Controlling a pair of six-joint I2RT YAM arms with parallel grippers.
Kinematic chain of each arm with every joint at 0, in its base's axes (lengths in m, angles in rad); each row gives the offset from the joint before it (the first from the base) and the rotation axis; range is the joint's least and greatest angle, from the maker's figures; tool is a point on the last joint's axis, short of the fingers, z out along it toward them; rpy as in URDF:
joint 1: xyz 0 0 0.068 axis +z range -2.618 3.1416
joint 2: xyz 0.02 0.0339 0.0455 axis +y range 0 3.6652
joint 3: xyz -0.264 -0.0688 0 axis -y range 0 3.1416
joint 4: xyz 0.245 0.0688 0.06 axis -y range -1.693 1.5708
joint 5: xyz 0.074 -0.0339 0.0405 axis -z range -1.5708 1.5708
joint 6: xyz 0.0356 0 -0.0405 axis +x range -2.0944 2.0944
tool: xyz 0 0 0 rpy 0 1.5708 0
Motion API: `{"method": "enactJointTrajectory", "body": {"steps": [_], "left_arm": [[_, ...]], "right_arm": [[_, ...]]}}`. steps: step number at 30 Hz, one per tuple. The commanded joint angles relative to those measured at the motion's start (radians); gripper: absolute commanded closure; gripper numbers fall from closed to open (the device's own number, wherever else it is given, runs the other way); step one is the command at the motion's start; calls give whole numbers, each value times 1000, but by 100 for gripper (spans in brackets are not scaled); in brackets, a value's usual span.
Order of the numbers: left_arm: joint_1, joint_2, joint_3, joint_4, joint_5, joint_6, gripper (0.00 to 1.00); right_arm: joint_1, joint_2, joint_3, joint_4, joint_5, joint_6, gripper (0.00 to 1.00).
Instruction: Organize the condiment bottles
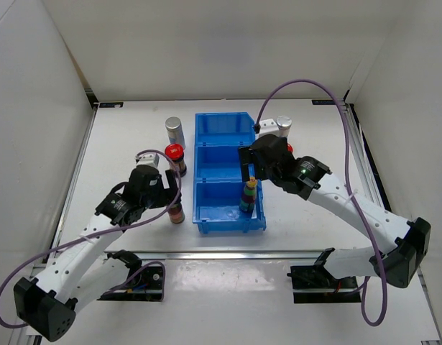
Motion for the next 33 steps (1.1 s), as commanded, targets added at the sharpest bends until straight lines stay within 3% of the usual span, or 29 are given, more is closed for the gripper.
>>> {"method": "enactJointTrajectory", "body": {"steps": [1, 9, 14, 19, 26, 33], "left_arm": [[-26, 15, -25, 52, -91, 16, 0], [-87, 59, -34, 106, -209, 16, 2], [-130, 98, -34, 141, -255, 49, 44], [-139, 117, -4, 141, -264, 77, 71], [-149, 73, 134, 131, -296, 141, 89], [-159, 108, 374, 131, -214, 209, 89]], "right_arm": [[-19, 2, 43, 8, 1, -10, 0], [-28, -7, 2, 8, 1, -1, 0], [-37, -25, -20, 8, 1, -1, 0], [-48, -36, -31, 8, 1, -1, 0], [-57, -77, -51, -1, 1, -10, 0], [-116, -123, -51, -1, 11, -10, 0]]}}
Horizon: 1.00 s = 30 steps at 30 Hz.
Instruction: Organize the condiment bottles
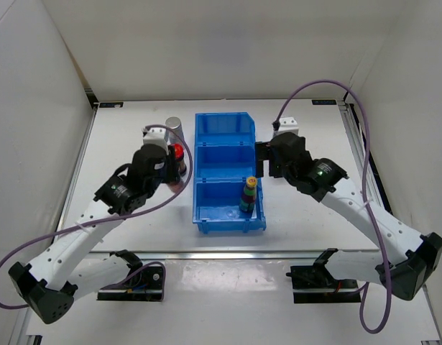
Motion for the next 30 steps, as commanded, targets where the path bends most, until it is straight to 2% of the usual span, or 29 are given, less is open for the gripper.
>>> {"method": "enactJointTrajectory", "body": {"steps": [1, 5, 11, 20, 30], "left_arm": [[-28, 8, 165, 85, 38, 38, 89], [-94, 85, 216, 123, 104, 38, 89], [-221, 209, 174, 238, 116, 38, 89], [-258, 292, 25, 419, 50, 38, 89], [-258, 355, -7, 432, 41, 47, 82]], "right_arm": [[-47, -47, 4, 9, 17, -10, 0], [-98, -66, 4, 0, -4, -30, 0], [-161, -87, -5, 0, -31, -30, 0], [-213, -142, -34, -9, -49, -21, 0], [-222, -142, -54, -19, -58, -11, 0]]}}
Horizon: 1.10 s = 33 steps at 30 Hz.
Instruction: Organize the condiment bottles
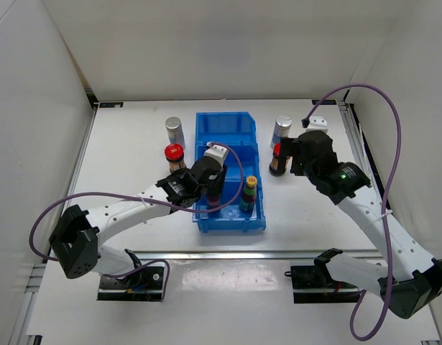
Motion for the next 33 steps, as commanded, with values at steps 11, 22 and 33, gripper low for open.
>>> {"method": "enactJointTrajectory", "body": {"steps": [11, 22, 33], "left_arm": [[-4, -63, 6, 74, -60, 13, 0], [-4, -117, 127, -18, -162, 121, 0], [44, -358, 161, -53, -399, 280, 0]], "right_arm": [[-36, -12, -22, 31, 29, 14, 0], [-221, 216, 121, 31, -87, -43, 0], [-261, 471, 231, 125, -323, -43, 0]]}}
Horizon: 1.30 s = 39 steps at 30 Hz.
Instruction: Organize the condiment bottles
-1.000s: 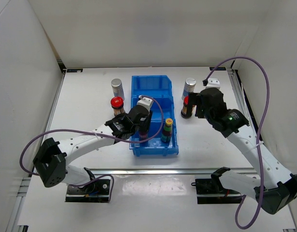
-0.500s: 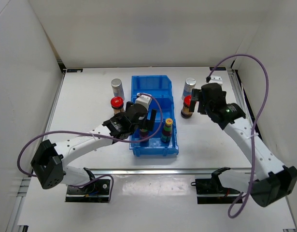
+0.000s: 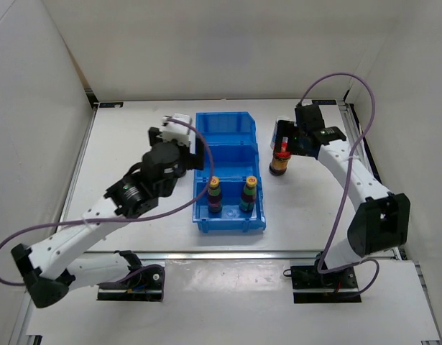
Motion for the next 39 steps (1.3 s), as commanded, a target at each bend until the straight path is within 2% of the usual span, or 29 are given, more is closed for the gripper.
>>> {"method": "enactJointTrajectory", "body": {"steps": [1, 14, 18, 21, 22, 23, 24, 28, 31, 34, 39], "left_arm": [[64, -84, -43, -16, -93, 59, 0], [290, -183, -276, -48, -93, 39, 0], [308, -203, -308, -57, -104, 39, 0], [308, -203, -309, -57, -104, 30, 0], [308, -203, -309, -57, -115, 30, 0], [308, -194, -319, -57, -115, 30, 0], [308, -194, -319, -57, -115, 21, 0], [308, -176, -319, -57, -124, 21, 0], [308, -176, -319, -48, -142, 12, 0], [308, -176, -328, -39, -153, 12, 0], [308, -167, -328, -39, -127, 12, 0]], "right_arm": [[-1, 46, 67, 59, -60, -10, 0], [9, 215, 49, 100, -49, -10, 1], [18, 247, 80, 100, -40, -32, 17], [18, 258, 90, 100, -17, -42, 24], [18, 258, 90, 100, -17, -42, 35], [18, 258, 101, 90, -17, -51, 41], [18, 245, 113, 78, -8, -51, 53], [27, 180, 147, 56, 41, -61, 75], [38, 129, 219, 13, 61, -85, 85], [88, 109, 294, -5, 81, -116, 92], [151, 109, 438, -53, 51, -137, 97]]}}
